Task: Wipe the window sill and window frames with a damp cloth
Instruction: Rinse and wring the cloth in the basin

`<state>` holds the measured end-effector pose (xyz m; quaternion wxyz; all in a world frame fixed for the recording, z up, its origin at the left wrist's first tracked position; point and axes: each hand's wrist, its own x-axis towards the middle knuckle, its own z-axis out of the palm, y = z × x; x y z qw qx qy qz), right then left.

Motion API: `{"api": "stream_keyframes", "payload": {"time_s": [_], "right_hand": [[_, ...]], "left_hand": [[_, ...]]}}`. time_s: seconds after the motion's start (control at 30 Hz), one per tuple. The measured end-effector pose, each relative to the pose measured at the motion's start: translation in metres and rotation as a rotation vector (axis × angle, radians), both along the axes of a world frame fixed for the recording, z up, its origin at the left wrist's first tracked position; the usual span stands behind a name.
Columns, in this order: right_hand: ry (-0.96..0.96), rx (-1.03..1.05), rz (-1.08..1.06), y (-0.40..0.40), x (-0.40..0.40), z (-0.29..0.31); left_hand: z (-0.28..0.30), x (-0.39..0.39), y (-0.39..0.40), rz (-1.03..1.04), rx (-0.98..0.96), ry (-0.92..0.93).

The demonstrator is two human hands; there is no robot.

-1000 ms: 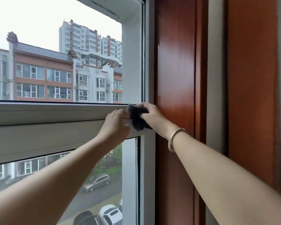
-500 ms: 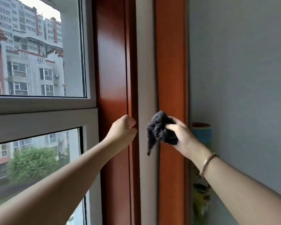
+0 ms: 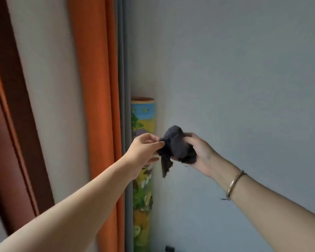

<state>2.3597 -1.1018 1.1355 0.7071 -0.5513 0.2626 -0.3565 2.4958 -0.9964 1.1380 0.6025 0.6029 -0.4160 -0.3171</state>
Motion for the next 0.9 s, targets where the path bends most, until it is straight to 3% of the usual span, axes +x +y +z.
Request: {"api": "stream_keyframes", "payload": {"time_s": [0.17,0.3,0.4,0.57,0.7,0.9], "right_hand": [[0.265,0.064,0.027,-0.034,-0.032,-0.051],[0.341,0.172,0.065,-0.039,-0.033,-0.083],[0.446,0.14,0.16,-0.039,-0.017,-0.115],[0.552,0.091,-0.1,-0.05,0.01,-0.177],[0.588,0.177,-0.251,-0.061,0.026,-0.221],[0.542,0.339,-0.339,-0.062,0.024,-0.276]], "left_hand": [[-0.051,-0.036,-0.037,0.022,0.032,0.144],[-0.094,-0.032,-0.048,0.023,0.124,0.319],[-0.123,-0.019,-0.054,0.035,0.17,0.392],[-0.171,0.011,-0.072,0.026,0.264,0.437],[-0.21,0.04,-0.086,0.043,0.286,0.401],[-0.267,0.051,-0.097,-0.087,0.353,0.399]]}}
